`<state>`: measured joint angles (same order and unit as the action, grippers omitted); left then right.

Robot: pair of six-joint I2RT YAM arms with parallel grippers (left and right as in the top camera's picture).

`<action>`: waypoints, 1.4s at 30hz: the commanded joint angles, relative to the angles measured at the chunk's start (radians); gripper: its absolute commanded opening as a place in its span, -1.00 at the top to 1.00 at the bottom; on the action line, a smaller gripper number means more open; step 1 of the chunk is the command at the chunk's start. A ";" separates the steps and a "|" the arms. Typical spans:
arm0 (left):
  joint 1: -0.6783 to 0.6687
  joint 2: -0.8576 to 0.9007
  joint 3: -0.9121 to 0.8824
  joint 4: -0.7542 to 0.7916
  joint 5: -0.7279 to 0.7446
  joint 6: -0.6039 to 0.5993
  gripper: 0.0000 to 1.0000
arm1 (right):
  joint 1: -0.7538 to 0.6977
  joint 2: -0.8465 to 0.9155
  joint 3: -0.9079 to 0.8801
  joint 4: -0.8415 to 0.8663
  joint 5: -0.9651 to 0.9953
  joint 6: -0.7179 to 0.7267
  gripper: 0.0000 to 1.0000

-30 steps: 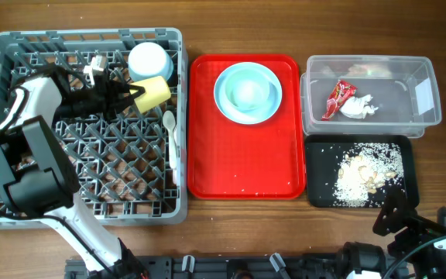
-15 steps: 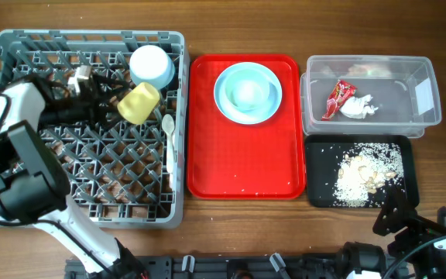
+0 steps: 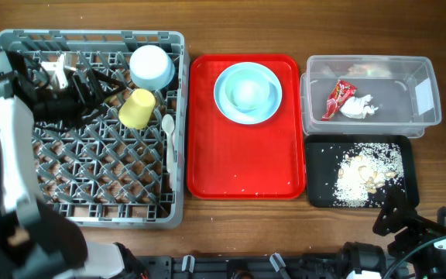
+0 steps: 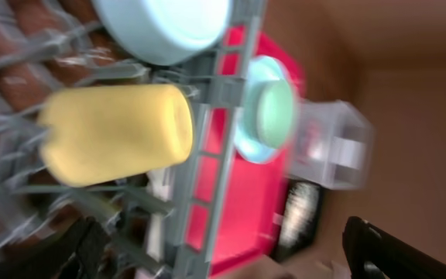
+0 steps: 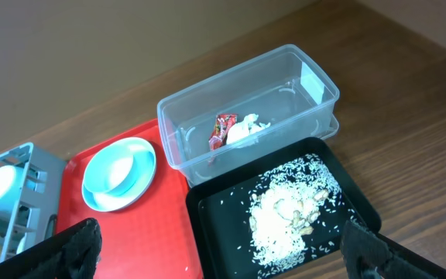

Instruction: Sort waste into correct bins and load items into the dishwasher rack

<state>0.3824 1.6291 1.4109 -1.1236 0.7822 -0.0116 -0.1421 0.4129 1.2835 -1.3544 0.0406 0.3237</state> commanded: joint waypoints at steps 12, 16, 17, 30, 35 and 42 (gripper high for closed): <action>-0.374 -0.101 0.000 0.138 -0.492 -0.266 -0.99 | -0.002 -0.006 -0.001 0.000 -0.013 -0.006 -1.00; -0.452 -0.030 -0.004 0.219 -0.498 -0.267 0.92 | -0.002 -0.006 -0.001 0.000 -0.013 -0.006 -0.99; -0.465 -0.008 -0.004 0.234 -0.521 -0.281 0.92 | -0.002 -0.006 -0.001 0.000 -0.013 -0.006 -1.00; -0.462 0.160 -0.003 0.187 -0.837 -0.402 0.92 | -0.002 -0.006 -0.001 0.000 -0.013 -0.006 -1.00; -0.451 0.062 -0.003 0.118 -0.848 -0.418 0.92 | -0.002 -0.006 -0.001 0.000 -0.013 -0.006 -1.00; -0.451 -0.082 -0.003 0.051 -0.930 -0.454 0.93 | -0.002 -0.006 -0.001 0.000 -0.013 -0.007 -0.99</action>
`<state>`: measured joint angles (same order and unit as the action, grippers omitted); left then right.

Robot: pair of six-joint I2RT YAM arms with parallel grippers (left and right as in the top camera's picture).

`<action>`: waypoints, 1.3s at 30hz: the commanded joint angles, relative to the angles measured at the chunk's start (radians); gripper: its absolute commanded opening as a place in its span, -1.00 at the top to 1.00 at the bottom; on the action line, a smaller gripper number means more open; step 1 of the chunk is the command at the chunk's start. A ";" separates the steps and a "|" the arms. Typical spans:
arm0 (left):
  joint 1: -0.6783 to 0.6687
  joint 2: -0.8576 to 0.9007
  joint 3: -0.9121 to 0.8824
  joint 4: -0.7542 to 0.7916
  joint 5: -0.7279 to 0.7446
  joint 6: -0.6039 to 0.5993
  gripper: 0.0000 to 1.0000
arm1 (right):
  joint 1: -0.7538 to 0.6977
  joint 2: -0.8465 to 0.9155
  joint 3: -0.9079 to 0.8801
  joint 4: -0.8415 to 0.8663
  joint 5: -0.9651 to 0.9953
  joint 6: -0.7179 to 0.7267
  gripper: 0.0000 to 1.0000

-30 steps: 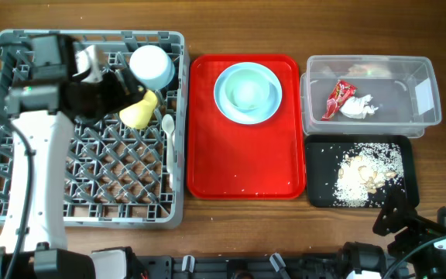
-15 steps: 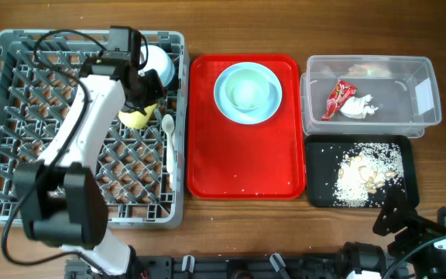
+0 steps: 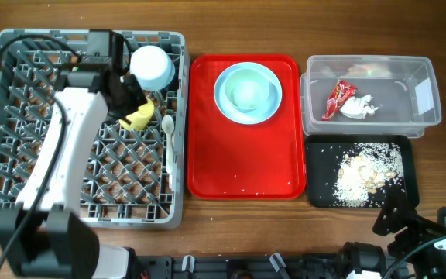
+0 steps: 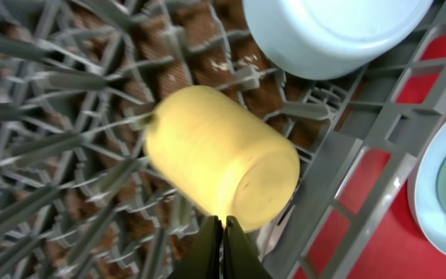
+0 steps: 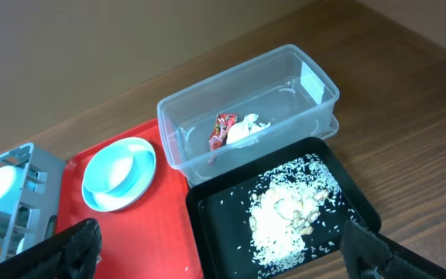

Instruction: Sort waste into correct bins and load items into the dishwasher rack

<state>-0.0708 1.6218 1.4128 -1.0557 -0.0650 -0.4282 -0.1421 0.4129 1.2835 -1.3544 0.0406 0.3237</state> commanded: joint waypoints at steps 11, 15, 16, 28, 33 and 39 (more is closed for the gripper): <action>-0.072 -0.090 -0.006 0.008 -0.060 -0.051 0.88 | -0.002 -0.006 -0.001 0.000 -0.013 -0.006 -0.99; -0.078 -0.056 -0.007 0.031 -0.060 -0.051 0.92 | -0.002 -0.006 -0.001 0.000 -0.013 -0.006 -0.99; -0.078 -0.044 -0.007 0.034 -0.061 -0.051 0.92 | -0.002 -0.006 -0.001 0.000 -0.013 -0.006 -1.00; -0.063 0.100 -0.005 0.034 -0.314 -0.052 0.92 | -0.002 -0.006 -0.001 0.000 -0.013 -0.006 -0.99; 0.000 0.050 0.020 -0.020 -0.348 -0.106 0.92 | -0.002 -0.006 -0.001 0.000 -0.013 -0.006 -0.99; 0.021 -0.065 0.059 -0.021 -0.173 -0.104 0.92 | -0.002 -0.006 -0.001 0.000 -0.013 -0.006 -0.99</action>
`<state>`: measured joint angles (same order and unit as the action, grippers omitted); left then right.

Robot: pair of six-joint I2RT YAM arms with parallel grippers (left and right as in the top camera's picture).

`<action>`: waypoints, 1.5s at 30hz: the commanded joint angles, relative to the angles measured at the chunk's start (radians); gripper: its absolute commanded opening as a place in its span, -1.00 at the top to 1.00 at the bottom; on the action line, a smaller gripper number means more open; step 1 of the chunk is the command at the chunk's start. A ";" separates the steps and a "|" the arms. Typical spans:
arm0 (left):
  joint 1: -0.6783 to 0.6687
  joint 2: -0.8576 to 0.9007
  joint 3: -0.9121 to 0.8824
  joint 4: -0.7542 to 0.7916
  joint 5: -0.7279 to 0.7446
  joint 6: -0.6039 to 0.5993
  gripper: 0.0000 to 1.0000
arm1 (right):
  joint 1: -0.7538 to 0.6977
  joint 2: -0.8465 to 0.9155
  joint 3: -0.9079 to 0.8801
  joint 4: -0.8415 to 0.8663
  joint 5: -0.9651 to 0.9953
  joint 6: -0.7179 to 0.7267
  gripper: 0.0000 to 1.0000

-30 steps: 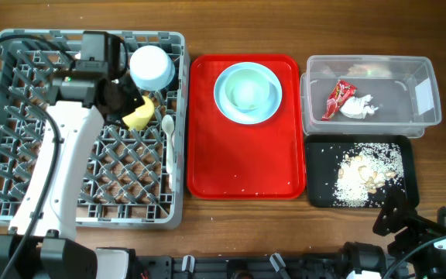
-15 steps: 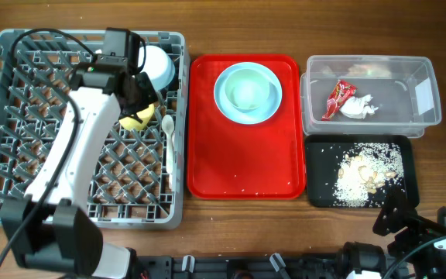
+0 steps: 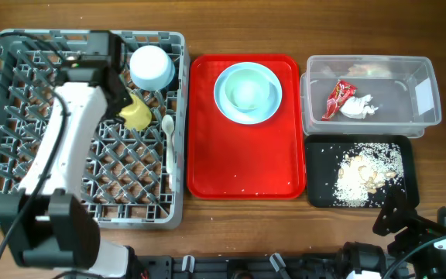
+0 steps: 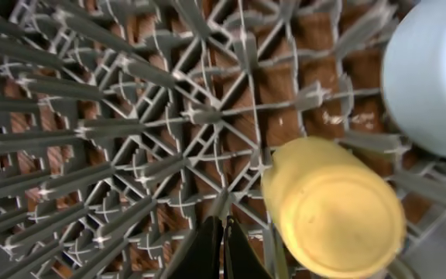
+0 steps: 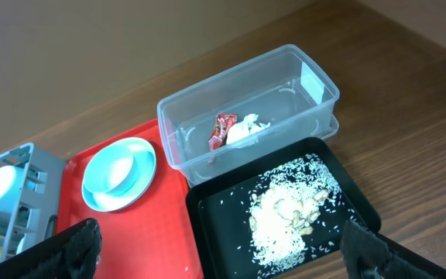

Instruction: Sort waste into correct bins and load items into the dishwasher rack

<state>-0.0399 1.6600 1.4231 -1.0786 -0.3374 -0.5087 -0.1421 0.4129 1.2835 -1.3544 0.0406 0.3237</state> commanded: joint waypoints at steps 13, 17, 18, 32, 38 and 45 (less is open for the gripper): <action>-0.457 -0.157 0.055 0.301 0.400 0.204 0.03 | -0.002 -0.006 -0.001 0.000 -0.013 -0.006 -1.00; -0.571 -0.037 0.055 0.407 0.367 0.244 0.08 | -0.002 -0.006 -0.001 0.000 -0.013 -0.006 -0.99; -0.590 -0.002 0.055 0.430 0.357 0.244 0.10 | -0.002 -0.006 -0.001 0.000 -0.013 -0.006 -0.99; -0.652 0.413 0.055 0.680 0.319 0.245 0.14 | -0.002 -0.006 -0.001 0.000 -0.013 -0.006 -0.99; -0.653 0.460 0.055 0.687 0.320 0.245 0.16 | -0.002 -0.006 -0.001 0.000 -0.013 -0.006 -0.99; -0.649 0.457 0.057 0.717 0.278 0.304 0.92 | -0.002 -0.006 -0.001 0.000 -0.013 -0.006 -0.99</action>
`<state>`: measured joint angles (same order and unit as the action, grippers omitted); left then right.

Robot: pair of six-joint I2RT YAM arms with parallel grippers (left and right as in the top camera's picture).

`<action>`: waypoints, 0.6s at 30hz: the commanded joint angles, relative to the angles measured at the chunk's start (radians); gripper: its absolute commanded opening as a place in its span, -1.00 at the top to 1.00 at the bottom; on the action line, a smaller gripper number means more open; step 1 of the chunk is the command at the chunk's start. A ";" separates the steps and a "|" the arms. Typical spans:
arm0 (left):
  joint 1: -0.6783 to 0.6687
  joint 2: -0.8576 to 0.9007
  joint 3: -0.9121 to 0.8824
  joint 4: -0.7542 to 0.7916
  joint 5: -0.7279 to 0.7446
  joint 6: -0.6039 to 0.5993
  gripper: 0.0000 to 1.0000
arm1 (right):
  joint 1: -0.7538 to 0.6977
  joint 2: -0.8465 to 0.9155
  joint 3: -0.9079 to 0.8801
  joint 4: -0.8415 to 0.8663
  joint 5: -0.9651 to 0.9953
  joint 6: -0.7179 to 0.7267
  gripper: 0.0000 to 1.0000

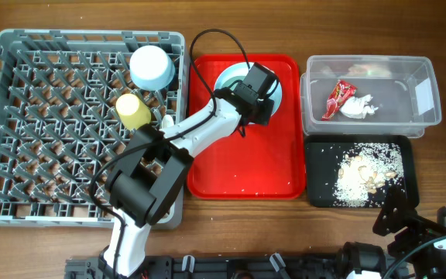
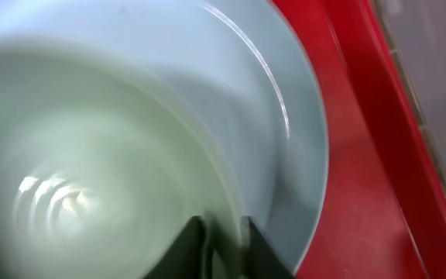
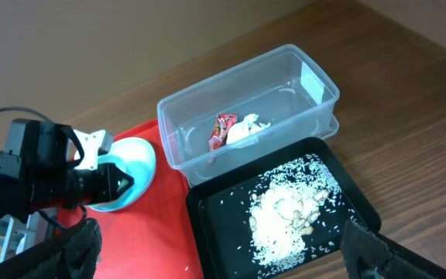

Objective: Sort waste into correct bins and load items into the dishwasher rack
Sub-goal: 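Reach the left gripper to the light-green bowl on the red tray and grasp it, then carry the green bowl with the left gripper into the rack's lower middle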

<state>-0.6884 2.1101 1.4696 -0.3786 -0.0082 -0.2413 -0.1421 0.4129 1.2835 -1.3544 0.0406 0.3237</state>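
Observation:
A pale green bowl (image 2: pixel 91 155) sits in a light blue plate (image 1: pixel 227 77) at the far end of the red tray (image 1: pixel 238 163). My left gripper (image 1: pixel 248 91) reaches over it. In the blurred left wrist view, the left gripper (image 2: pixel 223 232) has its fingers close together with the bowl's rim between them. A yellow cup (image 1: pixel 132 111) stands mouth down in the grey dishwasher rack (image 1: pixel 53 155), beside a light blue cup (image 1: pixel 152 67). My right gripper (image 3: pixel 223 256) stands open near the table's front right corner, holding nothing.
A clear bin (image 1: pixel 370 97) at the far right holds a red wrapper (image 1: pixel 337 97) and crumpled white paper. In front of it, a black tray (image 1: pixel 405 194) carries rice and food scraps. A white spoon (image 1: pixel 167 124) lies along the rack's right edge.
My left gripper was shut over the rack beside the yellow cup. It is now at the red tray, with the green bowl's rim between its fingers. The right arm has not moved.
First my left gripper was open at the rack's far left, and the yellow cup lay on its side. Then it was shut against the cup. Later the cup stood mouth down in the rack. Now the gripper is on the bowl.

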 commanded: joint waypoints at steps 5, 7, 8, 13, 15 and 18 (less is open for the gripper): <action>0.001 -0.144 0.038 -0.097 -0.090 0.027 0.92 | -0.002 -0.006 -0.001 0.000 -0.013 -0.007 -0.99; 0.001 -0.242 0.067 -0.202 -0.029 -0.006 0.92 | -0.002 -0.006 -0.001 0.000 -0.013 -0.006 -0.99; 0.003 -0.317 0.085 -0.271 0.042 -0.010 0.92 | -0.002 -0.006 -0.001 0.000 -0.013 -0.007 -0.99; 0.029 -0.653 0.098 -0.532 0.250 -0.043 0.92 | -0.002 -0.006 -0.001 0.000 -0.013 -0.006 -1.00; 0.076 -0.787 0.098 -0.658 0.252 -0.058 0.92 | -0.002 -0.006 -0.001 0.000 -0.013 -0.006 -1.00; 0.199 -0.907 0.098 -0.827 0.311 -0.057 0.92 | -0.002 -0.006 -0.001 0.000 -0.013 -0.006 -1.00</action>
<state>-0.6090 1.2911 1.5826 -1.0782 0.2008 -0.2733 -0.1421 0.4129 1.2835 -1.3548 0.0402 0.3237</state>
